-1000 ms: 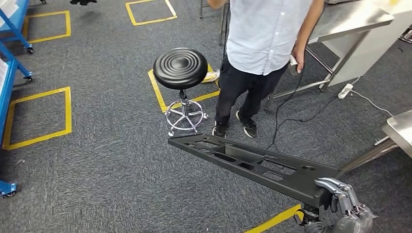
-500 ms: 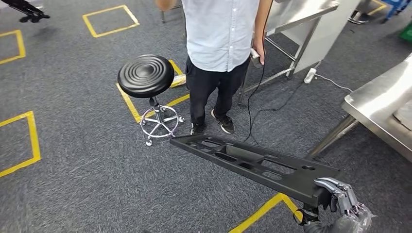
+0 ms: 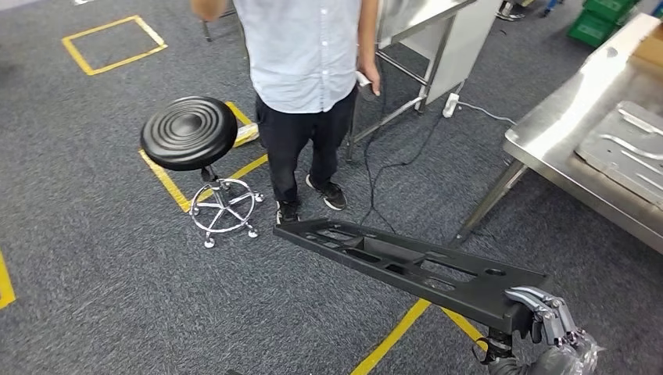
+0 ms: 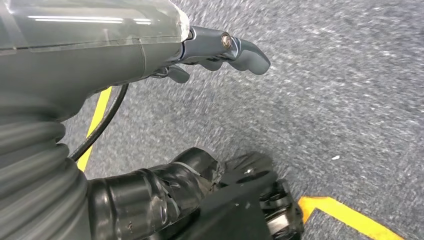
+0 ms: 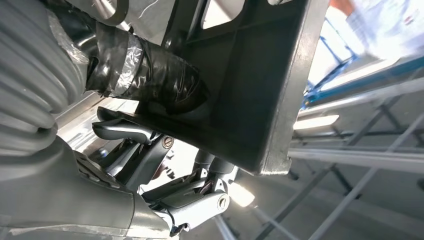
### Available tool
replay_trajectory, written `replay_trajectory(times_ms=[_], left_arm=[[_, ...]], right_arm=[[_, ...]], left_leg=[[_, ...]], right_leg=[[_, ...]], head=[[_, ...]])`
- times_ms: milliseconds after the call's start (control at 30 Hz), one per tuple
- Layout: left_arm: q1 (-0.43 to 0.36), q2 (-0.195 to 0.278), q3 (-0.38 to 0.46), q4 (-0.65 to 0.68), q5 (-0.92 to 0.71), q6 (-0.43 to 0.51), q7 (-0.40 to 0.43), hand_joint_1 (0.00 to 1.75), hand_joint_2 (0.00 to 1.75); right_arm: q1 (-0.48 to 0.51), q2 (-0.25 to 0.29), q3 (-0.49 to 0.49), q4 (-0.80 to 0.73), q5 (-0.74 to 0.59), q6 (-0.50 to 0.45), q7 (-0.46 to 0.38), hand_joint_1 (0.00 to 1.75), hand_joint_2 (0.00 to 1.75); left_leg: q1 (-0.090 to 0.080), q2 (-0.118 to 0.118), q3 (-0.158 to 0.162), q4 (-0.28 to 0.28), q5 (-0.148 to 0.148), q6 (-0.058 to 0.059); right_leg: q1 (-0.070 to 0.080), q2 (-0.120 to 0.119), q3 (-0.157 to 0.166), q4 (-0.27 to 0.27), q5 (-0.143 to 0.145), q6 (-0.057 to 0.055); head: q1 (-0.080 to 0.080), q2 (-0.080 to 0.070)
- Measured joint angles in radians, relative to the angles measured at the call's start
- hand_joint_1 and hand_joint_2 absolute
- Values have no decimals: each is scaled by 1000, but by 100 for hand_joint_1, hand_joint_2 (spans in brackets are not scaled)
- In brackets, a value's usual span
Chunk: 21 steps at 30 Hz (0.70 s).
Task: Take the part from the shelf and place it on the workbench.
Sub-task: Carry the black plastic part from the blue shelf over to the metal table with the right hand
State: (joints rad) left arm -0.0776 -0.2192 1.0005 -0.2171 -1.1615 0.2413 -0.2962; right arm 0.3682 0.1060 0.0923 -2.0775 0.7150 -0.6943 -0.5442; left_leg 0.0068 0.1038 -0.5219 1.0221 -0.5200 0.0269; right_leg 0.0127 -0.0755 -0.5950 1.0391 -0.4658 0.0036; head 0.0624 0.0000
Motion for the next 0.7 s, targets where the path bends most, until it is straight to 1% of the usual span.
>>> replay_trajectory(times_ms=[33, 67, 100, 133, 167, 200, 233, 267, 300, 333, 367, 400, 433, 467, 500, 533, 567, 600, 633, 667, 700], left_arm=[[-1, -1, 0, 0, 0, -1, -1, 0, 175], [-3, -1, 0, 0, 0, -2, -2, 0, 175], [-5, -2, 0, 0, -1, -3, -3, 0, 175], [-6, -2, 0, 0, -2, -4, -4, 0, 175], [-6, -2, 0, 0, -2, -6, -5, 0, 175], [-5, -2, 0, 0, -2, -7, -6, 0, 175], [-4, -2, 0, 0, -2, -9, -6, 0, 175], [-2, -2, 0, 0, -2, -11, -6, 0, 175], [0, -2, 0, 0, -2, -14, -6, 0, 175], [2, -2, 0, 0, -2, -17, -6, 0, 175], [4, -1, 0, 0, -2, -21, -7, 0, 175], [4, 0, 0, 0, -2, -25, -8, 0, 175], [4, 0, 0, 0, -2, -29, -9, 0, 175], [3, 0, 0, 0, -2, -32, -10, 0, 175], [2, 0, 0, 0, -2, -34, -12, 0, 175], [1, 0, 0, 0, -2, -36, -13, 0, 175], [0, 0, 0, 0, -2, -36, -14, 0, 175], [0, 0, 0, 0, -2, -36, -15, 0, 175], [-1, 0, 0, 0, -2, -36, -16, 0, 175], [0, -1, 0, 0, -2, -36, -17, 0, 175], [0, -1, 0, 0, -1, -37, -18, 0, 175]], right_arm=[[1, 0, 0, 0, -1, 0, 1, 175, 175], [3, 0, 0, 0, -2, 0, 1, 175, 175], [6, 0, 0, 0, -2, 0, 1, 175, 175], [8, 0, -1, 0, -2, 0, 1, 175, 175], [9, 0, -1, 0, -2, 0, 2, 175, 175], [9, 0, -1, 0, -2, 0, 2, 175, 175], [9, 0, -2, 0, -2, 0, 2, 175, 175], [9, 0, -2, 0, -2, 0, 2, 175, 175], [9, -1, -2, 1, -2, 0, 2, 175, 175], [9, -1, -2, 1, -2, 0, 4, 175, 175], [9, -1, -2, 2, -2, 0, 6, 175, 175], [9, -1, -2, 3, -2, 0, 8, 175, 175], [9, -1, -2, 3, -2, 0, 10, 175, 175], [8, -1, -2, 3, -1, 0, 12, 175, 175], [8, -1, -2, 3, 0, 0, 13, 175, 175], [8, -2, -2, 3, 0, 0, 15, 175, 175], [9, -2, -2, 3, 0, 0, 16, 175, 175], [11, -3, -2, 3, 0, 0, 17, 175, 175], [12, -4, -2, 3, 0, 0, 18, 175, 175], [12, -6, -2, 3, 0, 0, 18, 175, 175], [12, -7, -2, 3, 0, 0, 18, 175, 175]], left_leg=[[-2, 10, 4, -2, -2, -4], [-3, 22, 9, -5, -4, -9], [-3, 19, 13, -4, -9, -14], [-2, 0, 12, 10, -21, -18], [-1, -27, -2, 46, -43, -22], [3, -59, -28, 101, -71, -25], [4, -80, -63, 167, -100, -27], [4, -89, -96, 226, -119, -28], [5, -92, -117, 257, -119, -30], [5, -94, -123, 254, -98, -31], [6, -97, -112, 213, -60, -32], [8, -109, -90, 151, -20, -32], [10, -130, -68, 92, 6, -31], [12, -149, -52, 51, 21, -29], [12, -162, -44, 30, 23, -26], [10, -164, -41, 26, 18, -21], [9, -155, -40, 24, 20, -14], [9, -143, -38, 20, 23, -7], [11, -132, -35, 16, 26, 0], [12, -120, -34, 12, 29, 6], [13, -108, -33, 10, 30, 10]], right_leg=[[4, 4, 0, -2, -2, -4], [3, 18, 1, -6, -1, -7], [-1, 30, 5, -13, 2, -10], [-5, 42, 11, -20, 5, -14], [-10, 54, 16, -28, 8, -18], [-14, 65, 19, -31, 10, -21], [-15, 77, 19, -32, 10, -24], [-16, 91, 19, -31, 10, -26], [-16, 105, 20, -29, 9, -26], [-17, 121, 20, -26, 7, -25], [-18, 136, 20, -21, 5, -23], [-19, 150, 19, -14, 1, -20], [-18, 162, 16, -5, -3, -15], [-18, 174, 12, 3, -7, -9], [-18, 183, 7, 8, -9, -3], [-18, 193, 3, 10, -9, 3], [-21, 202, 0, 9, -8, 9], [-23, 201, -2, 11, -8, 14], [-23, 184, -7, 21, -15, 19], [-22, 158, -21, 51, -33, 24], [-21, 127, -43, 98, -59, 28]], head=[[0, 0], [0, 0], [0, 0], [-1, 0], [-2, 0], [-3, 0], [-3, 0], [-3, 0], [-3, 0], [-3, 0], [-3, 0], [-3, 0], [-3, 0], [-3, 0], [-3, 0], [-3, 0], [-3, 0], [-3, 0], [-2, 0], [-1, 0], [0, 0]])
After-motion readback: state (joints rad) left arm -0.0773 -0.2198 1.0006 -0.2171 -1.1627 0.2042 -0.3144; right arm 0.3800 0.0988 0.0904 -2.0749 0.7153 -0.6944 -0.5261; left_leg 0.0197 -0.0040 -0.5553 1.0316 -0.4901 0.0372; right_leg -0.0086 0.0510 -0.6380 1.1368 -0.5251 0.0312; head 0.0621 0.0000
